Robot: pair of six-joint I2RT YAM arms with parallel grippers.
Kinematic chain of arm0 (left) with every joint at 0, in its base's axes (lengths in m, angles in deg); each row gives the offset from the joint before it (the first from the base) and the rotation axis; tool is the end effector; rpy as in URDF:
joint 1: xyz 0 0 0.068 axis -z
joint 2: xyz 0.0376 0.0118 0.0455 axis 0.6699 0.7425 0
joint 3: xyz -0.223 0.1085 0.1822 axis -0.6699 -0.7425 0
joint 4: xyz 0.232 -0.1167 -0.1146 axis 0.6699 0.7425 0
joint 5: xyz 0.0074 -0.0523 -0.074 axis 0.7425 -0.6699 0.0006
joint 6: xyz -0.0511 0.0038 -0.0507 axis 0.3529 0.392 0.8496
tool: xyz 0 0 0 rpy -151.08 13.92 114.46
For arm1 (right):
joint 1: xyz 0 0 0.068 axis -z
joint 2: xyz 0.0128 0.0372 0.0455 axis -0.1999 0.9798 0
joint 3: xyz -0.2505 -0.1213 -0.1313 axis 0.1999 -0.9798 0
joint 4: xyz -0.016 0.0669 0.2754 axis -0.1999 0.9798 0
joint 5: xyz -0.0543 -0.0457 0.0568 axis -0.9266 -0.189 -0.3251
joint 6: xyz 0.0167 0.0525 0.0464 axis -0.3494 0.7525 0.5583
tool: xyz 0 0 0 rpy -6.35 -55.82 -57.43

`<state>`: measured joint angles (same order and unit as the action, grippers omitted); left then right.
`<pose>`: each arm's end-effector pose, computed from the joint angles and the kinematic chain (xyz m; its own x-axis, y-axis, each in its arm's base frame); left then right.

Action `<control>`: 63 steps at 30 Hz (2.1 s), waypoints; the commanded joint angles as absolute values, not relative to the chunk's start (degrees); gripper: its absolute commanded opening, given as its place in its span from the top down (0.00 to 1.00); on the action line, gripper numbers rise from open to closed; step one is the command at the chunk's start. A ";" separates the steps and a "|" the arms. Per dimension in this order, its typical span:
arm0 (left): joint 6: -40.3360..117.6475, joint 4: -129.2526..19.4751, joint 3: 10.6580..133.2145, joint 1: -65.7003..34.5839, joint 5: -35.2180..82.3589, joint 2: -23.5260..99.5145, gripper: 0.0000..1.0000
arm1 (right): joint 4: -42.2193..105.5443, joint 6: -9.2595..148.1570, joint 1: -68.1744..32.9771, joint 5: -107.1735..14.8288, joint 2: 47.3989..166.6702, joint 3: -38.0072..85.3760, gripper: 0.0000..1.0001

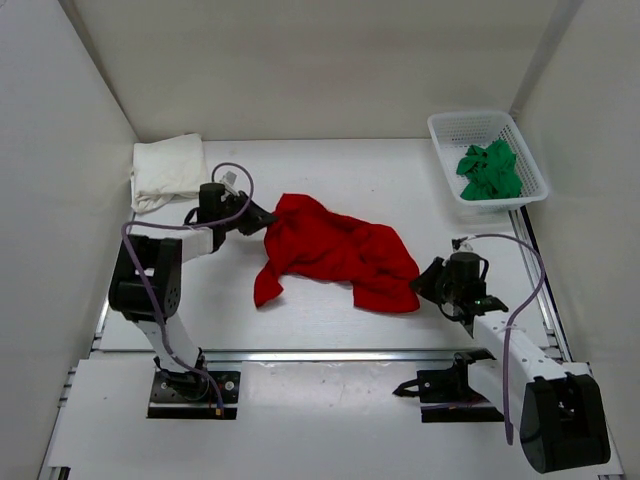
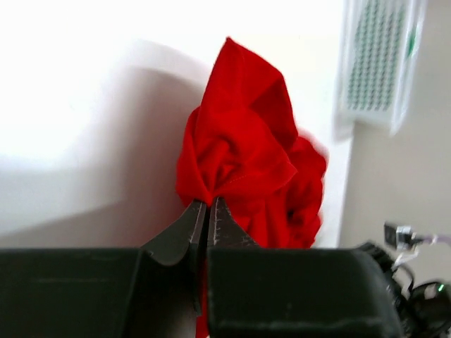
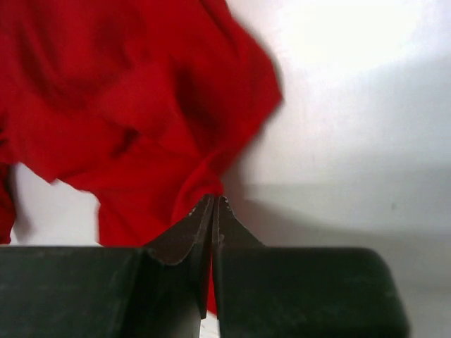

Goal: Fold and stack the t-shirts
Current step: Flatten out the tshirt

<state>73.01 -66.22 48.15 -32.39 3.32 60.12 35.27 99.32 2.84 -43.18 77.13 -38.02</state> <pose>0.3729 -0.0923 0.1730 -0.7808 -0.5074 -0.3644 -0.0451 0.6276 -0.7773 0.1778 0.0383 0.1445 -0.6952 0.4877 -0.5281 0.1622 0.8221 0.5458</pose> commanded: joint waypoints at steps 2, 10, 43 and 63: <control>78.75 -70.71 54.96 -35.90 -4.55 62.78 0.93 | 31.77 97.26 4.24 -41.33 78.25 -31.47 1.00; 78.66 -68.34 56.63 -35.55 -5.61 54.97 0.95 | 39.58 92.61 4.22 -43.70 72.72 -20.94 1.00; 78.93 -61.22 69.26 -15.27 0.53 51.77 0.85 | 38.36 85.40 -21.42 -46.95 87.29 -6.24 0.98; 82.44 -66.57 54.97 -41.78 -8.50 38.97 0.94 | 30.89 90.58 -23.45 -46.96 99.34 -20.48 0.54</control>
<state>81.60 -64.27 58.20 -39.23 -2.32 42.22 33.59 89.49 -22.12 -45.45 99.08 -20.05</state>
